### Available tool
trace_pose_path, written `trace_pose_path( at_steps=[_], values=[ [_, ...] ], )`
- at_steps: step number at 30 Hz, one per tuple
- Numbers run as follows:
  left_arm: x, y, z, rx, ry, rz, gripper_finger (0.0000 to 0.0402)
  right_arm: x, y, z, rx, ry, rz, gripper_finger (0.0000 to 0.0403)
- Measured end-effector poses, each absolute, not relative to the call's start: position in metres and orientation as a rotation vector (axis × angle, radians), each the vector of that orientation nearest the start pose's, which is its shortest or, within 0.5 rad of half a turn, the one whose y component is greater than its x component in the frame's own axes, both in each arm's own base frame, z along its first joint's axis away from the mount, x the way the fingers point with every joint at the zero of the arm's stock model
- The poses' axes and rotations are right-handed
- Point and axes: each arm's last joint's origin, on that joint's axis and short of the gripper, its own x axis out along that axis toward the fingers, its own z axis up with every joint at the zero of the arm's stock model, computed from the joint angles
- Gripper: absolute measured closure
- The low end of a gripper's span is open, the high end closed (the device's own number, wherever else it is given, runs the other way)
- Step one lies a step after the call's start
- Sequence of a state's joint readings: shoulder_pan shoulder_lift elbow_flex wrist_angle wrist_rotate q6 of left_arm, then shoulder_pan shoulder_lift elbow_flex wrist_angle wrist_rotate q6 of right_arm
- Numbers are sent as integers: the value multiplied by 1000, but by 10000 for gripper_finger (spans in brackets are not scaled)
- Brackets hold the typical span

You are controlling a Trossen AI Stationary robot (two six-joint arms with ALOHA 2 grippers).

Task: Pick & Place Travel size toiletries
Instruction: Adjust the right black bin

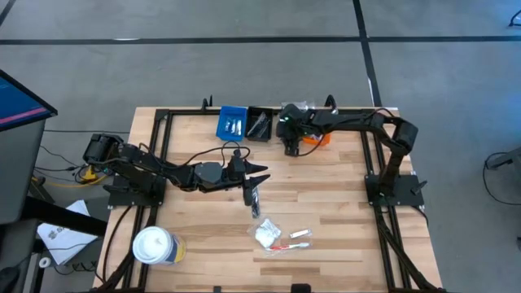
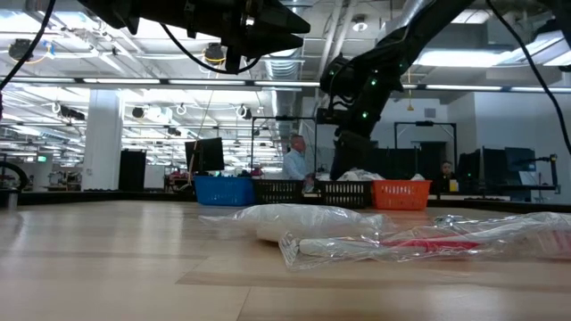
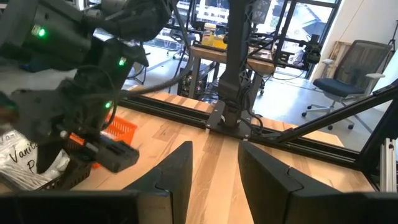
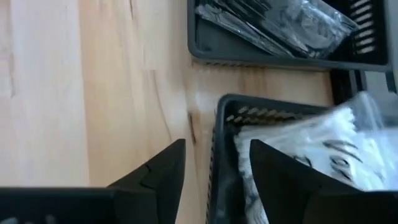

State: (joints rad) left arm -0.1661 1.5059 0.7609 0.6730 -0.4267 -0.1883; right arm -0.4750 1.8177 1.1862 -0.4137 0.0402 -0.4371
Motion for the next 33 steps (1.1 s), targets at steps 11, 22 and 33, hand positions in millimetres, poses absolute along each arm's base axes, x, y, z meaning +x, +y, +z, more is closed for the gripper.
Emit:
trace_pose_path(
  at_steps=[11, 22, 33],
  values=[
    [315, -41, 238, -166, 44, 265, 280, 329, -170, 161, -155, 1148, -211, 278],
    [315, -41, 238, -166, 45, 262, 280, 331, -169, 162, -204, 1146, -201, 382],
    [315, -41, 238, -166, 45, 262, 280, 336, -162, 162, -262, 1140, -158, 395]
  ],
)
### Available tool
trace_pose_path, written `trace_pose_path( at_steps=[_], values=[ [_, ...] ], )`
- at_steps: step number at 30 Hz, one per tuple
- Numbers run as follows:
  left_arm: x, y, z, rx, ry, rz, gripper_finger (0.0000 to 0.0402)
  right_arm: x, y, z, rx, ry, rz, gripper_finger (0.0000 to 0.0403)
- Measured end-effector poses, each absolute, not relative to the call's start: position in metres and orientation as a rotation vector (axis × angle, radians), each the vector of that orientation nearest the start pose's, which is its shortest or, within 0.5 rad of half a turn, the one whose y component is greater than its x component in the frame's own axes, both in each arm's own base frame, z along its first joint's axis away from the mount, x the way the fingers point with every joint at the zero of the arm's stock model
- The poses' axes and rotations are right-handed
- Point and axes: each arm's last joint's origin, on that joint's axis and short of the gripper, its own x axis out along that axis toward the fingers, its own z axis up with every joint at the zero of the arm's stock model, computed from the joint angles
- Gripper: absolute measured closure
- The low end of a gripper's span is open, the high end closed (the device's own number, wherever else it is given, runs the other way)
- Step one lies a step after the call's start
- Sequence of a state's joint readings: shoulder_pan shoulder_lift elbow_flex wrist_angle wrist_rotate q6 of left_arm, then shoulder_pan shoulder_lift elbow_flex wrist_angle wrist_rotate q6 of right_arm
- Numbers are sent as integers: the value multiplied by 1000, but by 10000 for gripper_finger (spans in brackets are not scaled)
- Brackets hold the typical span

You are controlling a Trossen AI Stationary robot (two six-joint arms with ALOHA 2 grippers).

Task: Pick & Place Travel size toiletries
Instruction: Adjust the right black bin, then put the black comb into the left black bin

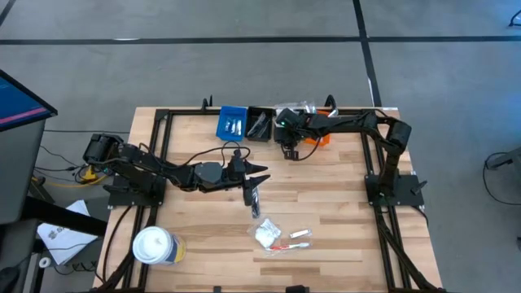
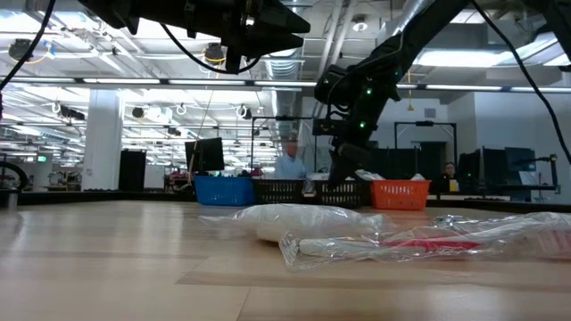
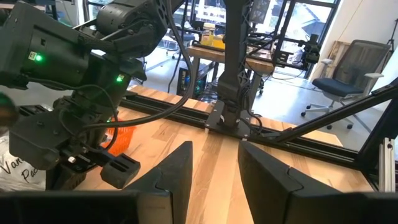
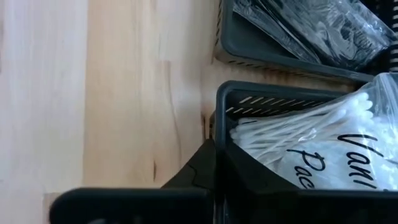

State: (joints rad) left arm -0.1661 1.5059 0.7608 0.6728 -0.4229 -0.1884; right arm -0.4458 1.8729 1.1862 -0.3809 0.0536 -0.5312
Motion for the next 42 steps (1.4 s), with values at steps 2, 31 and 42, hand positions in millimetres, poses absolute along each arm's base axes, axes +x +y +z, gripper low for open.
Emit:
trace_pose_path(
  at_steps=[2, 31, 42],
  values=[
    [315, -41, 238, -166, 45, 262, 280, 336, -162, 162, -257, 1139, -160, 395],
    [315, -41, 238, -166, 45, 265, 280, 314, -152, 238, -296, 949, -235, 315],
    [315, -41, 238, -169, 48, 256, 280, 271, -94, 316, -175, 741, -112, 315]
  ],
)
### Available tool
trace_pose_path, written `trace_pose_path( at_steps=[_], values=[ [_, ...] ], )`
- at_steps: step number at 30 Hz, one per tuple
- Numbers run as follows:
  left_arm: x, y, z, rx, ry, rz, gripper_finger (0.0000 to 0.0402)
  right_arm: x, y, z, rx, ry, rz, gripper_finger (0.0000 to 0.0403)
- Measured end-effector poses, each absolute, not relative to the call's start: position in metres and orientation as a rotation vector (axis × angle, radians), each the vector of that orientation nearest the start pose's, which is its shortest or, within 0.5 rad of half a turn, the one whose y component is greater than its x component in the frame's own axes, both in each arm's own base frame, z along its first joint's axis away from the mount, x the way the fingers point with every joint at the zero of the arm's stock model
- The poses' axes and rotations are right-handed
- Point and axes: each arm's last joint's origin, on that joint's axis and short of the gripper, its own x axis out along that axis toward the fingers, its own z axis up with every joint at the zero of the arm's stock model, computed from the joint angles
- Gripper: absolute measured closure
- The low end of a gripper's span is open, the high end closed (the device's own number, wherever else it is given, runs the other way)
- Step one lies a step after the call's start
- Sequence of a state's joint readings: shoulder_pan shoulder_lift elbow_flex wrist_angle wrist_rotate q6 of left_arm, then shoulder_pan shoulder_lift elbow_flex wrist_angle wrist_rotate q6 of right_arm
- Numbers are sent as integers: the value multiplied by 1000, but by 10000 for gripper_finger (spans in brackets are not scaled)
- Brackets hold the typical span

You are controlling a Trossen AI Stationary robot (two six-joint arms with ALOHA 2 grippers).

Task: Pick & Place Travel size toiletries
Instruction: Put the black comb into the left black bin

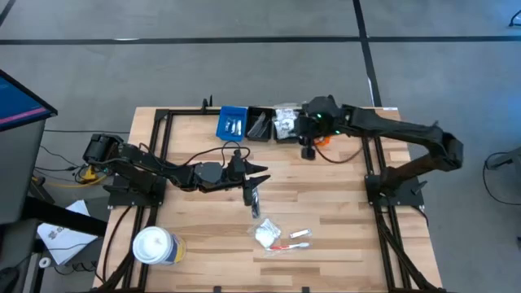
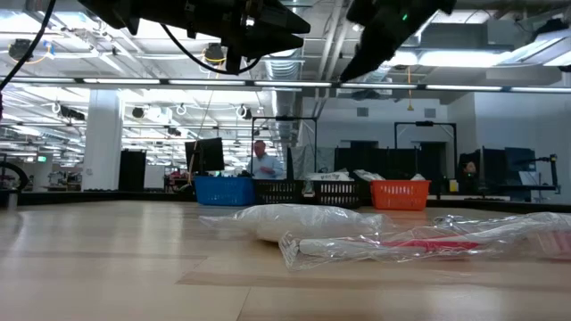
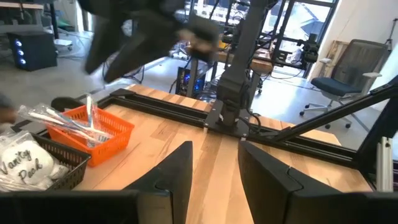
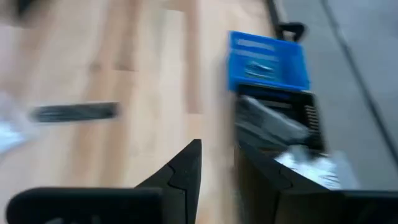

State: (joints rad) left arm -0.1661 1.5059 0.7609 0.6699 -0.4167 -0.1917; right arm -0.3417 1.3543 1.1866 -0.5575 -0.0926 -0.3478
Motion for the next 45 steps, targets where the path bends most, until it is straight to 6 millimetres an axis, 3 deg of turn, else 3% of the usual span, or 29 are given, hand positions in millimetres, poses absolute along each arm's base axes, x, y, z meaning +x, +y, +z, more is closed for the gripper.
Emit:
trace_pose_path(
  at_steps=[4, 7, 12, 19, 28, 35, 40, 45],
  values=[
    [315, -42, 237, -196, 61, 206, 280, 263, -65, 321, -162, 727, -26, 315],
    [316, -41, 231, -234, 121, 155, 282, 258, -43, 311, -178, 713, 41, 315],
    [313, -29, 212, -359, 335, 95, 300, 254, -13, 275, -160, 616, 116, 315],
    [298, -23, 184, -582, 670, 171, 326, 260, 17, 221, -97, 477, 187, 315],
    [296, -26, 181, -632, 704, 165, 382, 306, 24, 180, -109, 523, 204, 315],
    [304, -17, 151, -664, 817, 173, 400, 337, 29, 152, -148, 638, 227, 315],
    [309, -5, 128, -703, 888, 170, 401, 341, 30, 146, -151, 677, 234, 315],
    [311, 10, 123, -712, 875, 222, 401, 339, 30, 145, -150, 704, 235, 315]
  ],
)
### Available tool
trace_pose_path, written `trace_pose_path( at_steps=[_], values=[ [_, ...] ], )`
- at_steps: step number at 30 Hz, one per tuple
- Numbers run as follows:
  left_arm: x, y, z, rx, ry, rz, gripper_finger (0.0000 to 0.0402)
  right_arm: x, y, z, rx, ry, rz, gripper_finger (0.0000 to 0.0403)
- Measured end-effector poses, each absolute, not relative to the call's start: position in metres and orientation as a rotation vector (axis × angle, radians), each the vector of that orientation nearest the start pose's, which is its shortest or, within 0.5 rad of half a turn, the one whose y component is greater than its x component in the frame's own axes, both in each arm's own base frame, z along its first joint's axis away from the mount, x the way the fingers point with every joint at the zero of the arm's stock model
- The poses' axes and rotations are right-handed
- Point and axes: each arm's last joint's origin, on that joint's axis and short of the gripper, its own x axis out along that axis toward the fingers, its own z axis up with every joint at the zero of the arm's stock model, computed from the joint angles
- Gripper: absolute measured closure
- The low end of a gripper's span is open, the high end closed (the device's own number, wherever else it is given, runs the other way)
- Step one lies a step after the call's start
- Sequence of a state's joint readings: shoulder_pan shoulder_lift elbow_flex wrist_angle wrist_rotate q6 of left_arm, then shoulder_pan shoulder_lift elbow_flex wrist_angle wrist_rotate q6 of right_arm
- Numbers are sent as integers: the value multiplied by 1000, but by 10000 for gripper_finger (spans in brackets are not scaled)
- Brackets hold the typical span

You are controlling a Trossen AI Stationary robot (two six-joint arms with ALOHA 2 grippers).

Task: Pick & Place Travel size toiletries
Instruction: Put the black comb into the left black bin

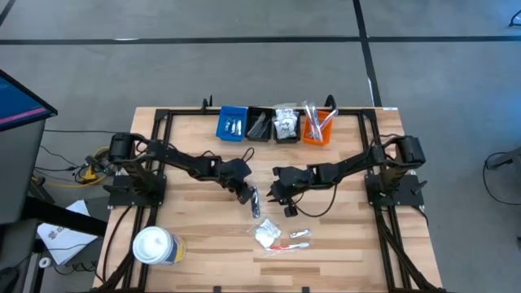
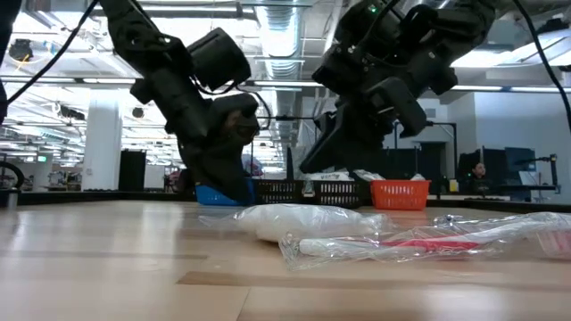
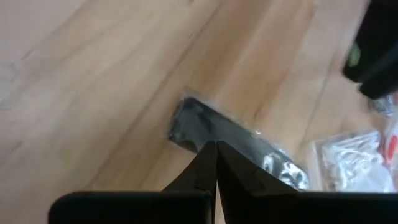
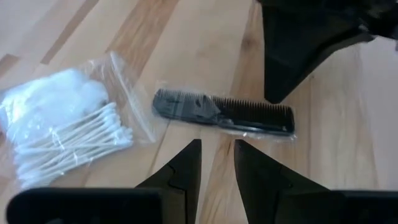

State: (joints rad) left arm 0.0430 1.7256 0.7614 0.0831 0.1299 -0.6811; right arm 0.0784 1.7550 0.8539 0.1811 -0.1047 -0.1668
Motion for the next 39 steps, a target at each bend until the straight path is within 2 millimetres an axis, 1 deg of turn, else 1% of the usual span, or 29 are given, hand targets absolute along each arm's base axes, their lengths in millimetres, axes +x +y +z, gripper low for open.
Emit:
trace_pose_path(
  at_steps=[6, 17, 24, 27, 29, 30, 32, 36, 39],
  values=[
    [313, 7, 124, -689, 859, 188, 401, 339, 30, 138, -146, 727, 236, 315],
    [308, 9, 120, -681, 907, 248, 401, 341, 30, 140, -130, 702, 227, 315],
    [308, 9, 119, -671, 909, 250, 401, 345, 30, 142, -122, 655, 205, 317],
    [308, 10, 121, -670, 905, 251, 401, 348, 29, 133, -125, 660, 159, 332],
    [308, 10, 121, -670, 903, 251, 401, 356, 28, 126, -122, 664, 133, 354],
    [307, 10, 121, -671, 908, 251, 401, 356, 28, 122, -123, 681, 127, 370],
    [307, 10, 123, -673, 907, 251, 401, 361, 30, 120, -128, 682, 129, 394],
    [303, 9, 124, -676, 934, 259, 401, 369, 34, 118, -138, 681, 128, 389],
    [302, 9, 127, -677, 941, 260, 401, 372, 35, 112, -140, 699, 129, 399]
  ],
)
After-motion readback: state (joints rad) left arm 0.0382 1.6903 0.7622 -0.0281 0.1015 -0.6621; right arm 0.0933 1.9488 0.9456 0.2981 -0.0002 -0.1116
